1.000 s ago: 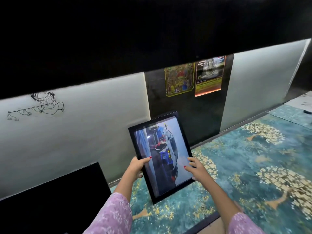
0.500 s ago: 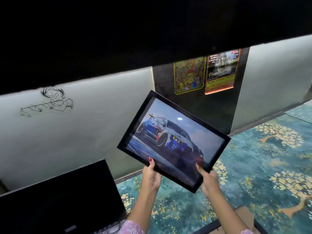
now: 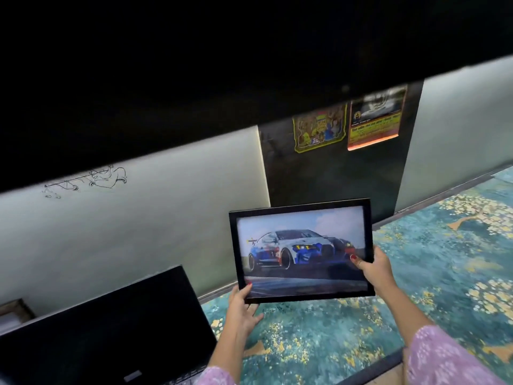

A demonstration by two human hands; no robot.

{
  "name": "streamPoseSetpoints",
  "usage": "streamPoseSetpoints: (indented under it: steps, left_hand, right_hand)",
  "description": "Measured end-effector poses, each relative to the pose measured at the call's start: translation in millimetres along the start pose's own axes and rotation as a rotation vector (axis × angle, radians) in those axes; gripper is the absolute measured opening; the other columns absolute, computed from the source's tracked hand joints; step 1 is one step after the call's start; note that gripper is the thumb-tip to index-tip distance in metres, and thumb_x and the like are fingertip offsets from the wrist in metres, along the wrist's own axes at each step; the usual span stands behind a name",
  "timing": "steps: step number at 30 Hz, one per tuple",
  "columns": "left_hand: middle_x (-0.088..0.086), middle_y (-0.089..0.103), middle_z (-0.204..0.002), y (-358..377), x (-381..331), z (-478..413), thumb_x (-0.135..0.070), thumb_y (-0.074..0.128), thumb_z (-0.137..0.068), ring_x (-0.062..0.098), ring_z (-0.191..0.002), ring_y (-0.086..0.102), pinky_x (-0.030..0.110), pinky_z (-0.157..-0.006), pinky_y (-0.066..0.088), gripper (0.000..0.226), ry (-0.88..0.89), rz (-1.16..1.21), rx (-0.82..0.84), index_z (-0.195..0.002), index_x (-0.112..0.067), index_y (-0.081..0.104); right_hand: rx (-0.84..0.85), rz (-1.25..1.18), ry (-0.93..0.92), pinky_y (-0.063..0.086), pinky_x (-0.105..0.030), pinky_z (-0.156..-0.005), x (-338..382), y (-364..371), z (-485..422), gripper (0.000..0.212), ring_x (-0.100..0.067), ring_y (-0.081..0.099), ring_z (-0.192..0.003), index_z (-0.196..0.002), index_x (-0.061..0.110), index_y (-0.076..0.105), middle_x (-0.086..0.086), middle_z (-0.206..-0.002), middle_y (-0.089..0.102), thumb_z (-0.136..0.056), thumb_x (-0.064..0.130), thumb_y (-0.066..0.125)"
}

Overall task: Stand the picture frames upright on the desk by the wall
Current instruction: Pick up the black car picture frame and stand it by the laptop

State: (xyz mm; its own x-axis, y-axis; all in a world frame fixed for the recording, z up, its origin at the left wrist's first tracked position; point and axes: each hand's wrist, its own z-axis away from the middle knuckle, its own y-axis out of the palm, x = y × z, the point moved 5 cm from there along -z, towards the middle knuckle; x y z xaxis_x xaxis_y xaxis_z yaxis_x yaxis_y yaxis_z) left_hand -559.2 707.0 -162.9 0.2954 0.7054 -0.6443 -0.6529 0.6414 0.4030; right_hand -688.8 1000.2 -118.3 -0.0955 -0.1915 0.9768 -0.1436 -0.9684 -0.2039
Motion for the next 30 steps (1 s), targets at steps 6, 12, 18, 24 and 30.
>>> streamPoseSetpoints:
  steps: [6,12,18,24,30]
  left_hand:
    - [0.011,0.013,-0.158,-14,11,-5,-0.007,0.058,-0.083,0.034,-0.144,0.015,0.043,-0.119,0.011,0.075,-0.055,-0.144,0.018,-0.144,-0.028,0.021]
    - [0.007,0.020,-0.155,-25,11,-1,-0.003,0.064,-0.075,0.030,-0.136,0.032,0.039,-0.114,0.030,0.086,-0.089,-0.369,-0.044,-0.143,-0.030,0.020]
    - [0.007,0.030,-0.148,-46,13,12,-0.009,0.066,-0.076,0.033,-0.124,0.046,0.034,-0.064,0.041,0.070,-0.257,-0.632,-0.202,-0.136,-0.011,0.031]
    - [0.010,0.019,-0.155,-29,6,2,-0.004,0.065,-0.075,0.031,-0.140,0.024,0.044,-0.115,0.027,0.094,-0.014,-0.423,-0.134,-0.147,-0.019,0.006]
    - [0.007,0.009,-0.158,-14,4,14,-0.016,0.070,-0.073,0.031,-0.143,0.015,0.050,-0.117,0.017,0.098,-0.072,-0.502,-0.013,-0.147,-0.024,0.006]
  right_hand:
    - [-0.180,0.248,0.040,0.044,-0.046,-0.083,-8,23,3,0.040,-0.040,0.055,-0.099,-0.108,0.008,0.060,-0.023,-0.111,0.058,-0.072,0.011,0.074]
    - [-0.027,0.194,0.128,0.035,-0.051,-0.101,-17,55,-2,0.075,-0.039,0.041,-0.121,-0.138,0.018,0.034,-0.020,-0.135,0.040,-0.074,0.016,0.073]
    - [0.344,-0.167,0.150,0.038,-0.044,-0.106,-5,77,-17,0.092,-0.026,0.031,-0.134,-0.140,0.021,0.025,-0.015,-0.150,0.023,-0.067,-0.016,0.066]
    - [0.361,-0.116,0.099,0.028,-0.041,-0.111,12,83,-24,0.092,-0.025,0.021,-0.140,-0.145,0.019,0.015,-0.007,-0.155,0.018,-0.074,-0.009,0.065]
    - [0.428,0.434,0.070,0.007,-0.051,-0.117,20,104,-18,0.111,-0.038,-0.012,-0.141,-0.145,0.020,-0.010,-0.008,-0.154,-0.021,-0.072,0.019,0.075]
